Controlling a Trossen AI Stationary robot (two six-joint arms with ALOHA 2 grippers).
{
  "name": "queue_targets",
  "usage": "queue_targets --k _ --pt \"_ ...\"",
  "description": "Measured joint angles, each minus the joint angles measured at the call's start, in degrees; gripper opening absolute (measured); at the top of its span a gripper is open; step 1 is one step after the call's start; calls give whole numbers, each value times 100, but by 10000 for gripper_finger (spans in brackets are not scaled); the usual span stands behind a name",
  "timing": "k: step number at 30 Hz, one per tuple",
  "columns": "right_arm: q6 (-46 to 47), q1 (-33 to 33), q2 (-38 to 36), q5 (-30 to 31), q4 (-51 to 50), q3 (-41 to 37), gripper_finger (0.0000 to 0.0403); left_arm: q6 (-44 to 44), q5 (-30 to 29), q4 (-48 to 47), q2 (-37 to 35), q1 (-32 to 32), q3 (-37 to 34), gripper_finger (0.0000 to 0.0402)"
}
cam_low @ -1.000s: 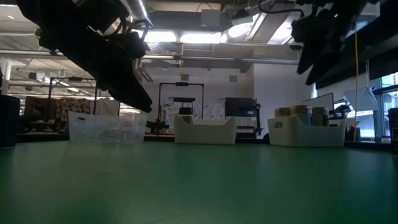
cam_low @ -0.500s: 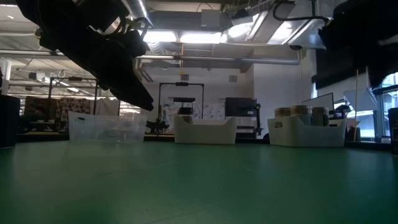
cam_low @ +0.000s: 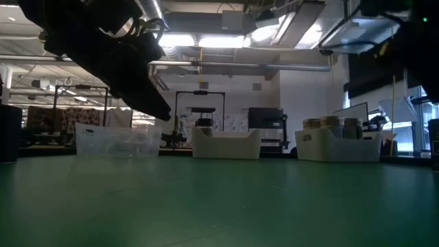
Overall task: Sort spices by type
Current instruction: Put the top right black seasoning can into the bottom transparent bin
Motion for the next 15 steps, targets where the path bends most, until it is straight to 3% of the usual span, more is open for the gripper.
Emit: queue_targets --k 8,15 --pt "65 46 429 -24 483 -381 346 151 0 167 -2 0 1 335" --pt "-294 46 780 -10 820 -382 255 148 0 167 -2 0 -2 335"
